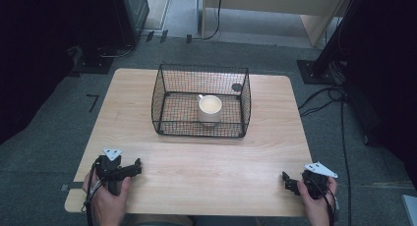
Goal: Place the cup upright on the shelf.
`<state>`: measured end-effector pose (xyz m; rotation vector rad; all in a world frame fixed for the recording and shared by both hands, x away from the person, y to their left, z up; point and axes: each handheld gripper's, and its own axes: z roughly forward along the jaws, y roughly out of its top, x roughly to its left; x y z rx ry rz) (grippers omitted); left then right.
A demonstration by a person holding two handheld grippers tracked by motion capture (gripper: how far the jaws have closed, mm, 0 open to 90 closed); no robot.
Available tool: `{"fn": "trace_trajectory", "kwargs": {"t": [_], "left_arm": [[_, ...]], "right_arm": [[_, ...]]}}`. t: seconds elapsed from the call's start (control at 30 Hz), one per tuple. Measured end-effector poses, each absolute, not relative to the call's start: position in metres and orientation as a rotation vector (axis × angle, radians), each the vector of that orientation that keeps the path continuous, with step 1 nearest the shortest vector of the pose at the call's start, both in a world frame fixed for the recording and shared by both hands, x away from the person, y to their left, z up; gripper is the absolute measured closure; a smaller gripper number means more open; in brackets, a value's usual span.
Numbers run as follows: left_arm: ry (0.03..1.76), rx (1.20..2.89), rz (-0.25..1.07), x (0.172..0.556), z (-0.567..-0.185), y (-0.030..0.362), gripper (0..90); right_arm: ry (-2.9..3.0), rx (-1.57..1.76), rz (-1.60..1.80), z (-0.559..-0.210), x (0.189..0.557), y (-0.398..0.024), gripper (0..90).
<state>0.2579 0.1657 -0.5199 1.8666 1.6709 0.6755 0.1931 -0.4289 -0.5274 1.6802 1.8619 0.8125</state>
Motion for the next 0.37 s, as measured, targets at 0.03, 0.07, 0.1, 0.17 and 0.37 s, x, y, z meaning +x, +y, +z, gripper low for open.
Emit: {"fn": "trace_trajectory", "kwargs": {"t": [0.03, 0.07, 0.1, 0.17, 0.37], "left_arm": [[1.671, 1.865, 0.676, 0.258, -0.5199, 0.1657, 0.0], [1.672, 1.865, 0.676, 0.258, -0.5199, 0.1657, 0.0], [1.672, 1.865, 0.676, 0.258, -0.5199, 0.1656, 0.0], [1.672, 1.866, 0.675, 0.258, -0.5199, 0.1657, 0.0], [1.672, 1.866, 0.675, 0.258, -0.5199, 0.1657, 0.0]], "right_arm": [[1.862, 1.682, 0.813, -0.5274, 0.1932, -0.4286, 2.6], [1.862, 1.681, 0.813, -0.5273, 0.1933, -0.4287, 2.6], [1.862, 1.682, 0.813, -0.5273, 0.1932, -0.4286, 2.5], [1.861, 1.682, 0.813, -0.5274, 0.1932, -0.4286, 2.6], [1.861, 1.682, 0.813, -0.5273, 0.1932, -0.4286, 2.6]]}}
